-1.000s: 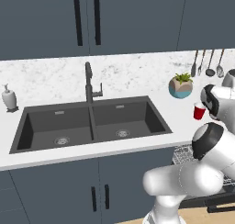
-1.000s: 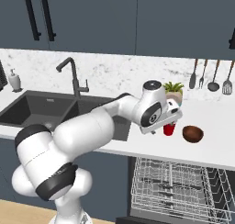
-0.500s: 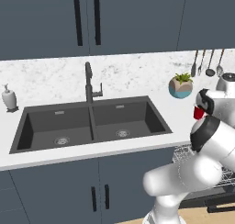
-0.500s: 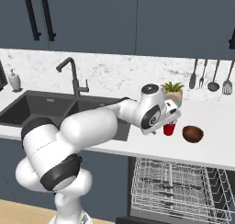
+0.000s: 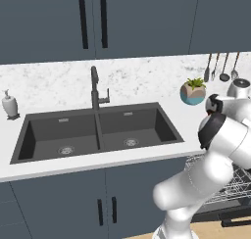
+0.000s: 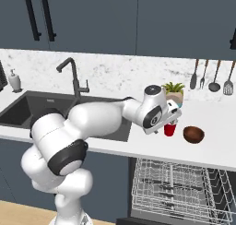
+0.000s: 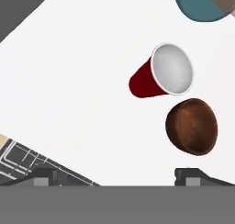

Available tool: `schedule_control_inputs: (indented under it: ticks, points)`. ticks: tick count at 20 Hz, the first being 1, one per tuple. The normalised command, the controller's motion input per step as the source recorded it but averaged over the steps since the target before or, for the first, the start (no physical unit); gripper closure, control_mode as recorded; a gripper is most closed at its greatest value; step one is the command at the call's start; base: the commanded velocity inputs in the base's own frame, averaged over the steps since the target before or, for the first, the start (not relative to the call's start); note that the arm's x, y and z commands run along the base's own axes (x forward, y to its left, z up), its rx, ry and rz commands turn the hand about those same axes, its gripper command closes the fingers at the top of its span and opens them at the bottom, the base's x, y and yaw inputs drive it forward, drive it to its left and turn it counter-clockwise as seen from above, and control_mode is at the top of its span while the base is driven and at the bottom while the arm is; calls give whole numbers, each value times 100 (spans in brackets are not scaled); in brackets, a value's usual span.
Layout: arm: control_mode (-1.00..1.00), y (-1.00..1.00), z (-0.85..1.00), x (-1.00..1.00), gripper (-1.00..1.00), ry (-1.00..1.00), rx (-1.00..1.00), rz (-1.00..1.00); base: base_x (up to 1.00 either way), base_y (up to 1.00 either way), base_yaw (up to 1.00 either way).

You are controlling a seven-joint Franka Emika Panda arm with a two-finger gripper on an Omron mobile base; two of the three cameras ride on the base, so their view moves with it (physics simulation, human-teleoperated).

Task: Pick up the cup and bowl from the counter, place them in the dishwasher, and close the dishwasher door.

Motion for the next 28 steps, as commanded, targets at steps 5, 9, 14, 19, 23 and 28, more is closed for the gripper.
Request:
schedule_control_inputs:
  ticks: [5, 9, 14, 19, 23, 28]
  points:
    - [-100, -1, -14, 19, -100, 0, 0, 4, 0, 0, 0]
    - [-100, 0, -22, 24, -100, 0, 0, 4, 0, 0, 0]
    - [-100, 0, -21, 20, -100, 0, 0, 3, 0, 0, 0]
    - [-100, 0, -10, 23, -100, 0, 0, 0, 0, 0, 0]
    - [-100, 0, -5, 19, -100, 1, 0, 0, 0, 0, 0]
    - [-100, -1, -19, 24, -100, 5, 0, 0, 0, 0, 0]
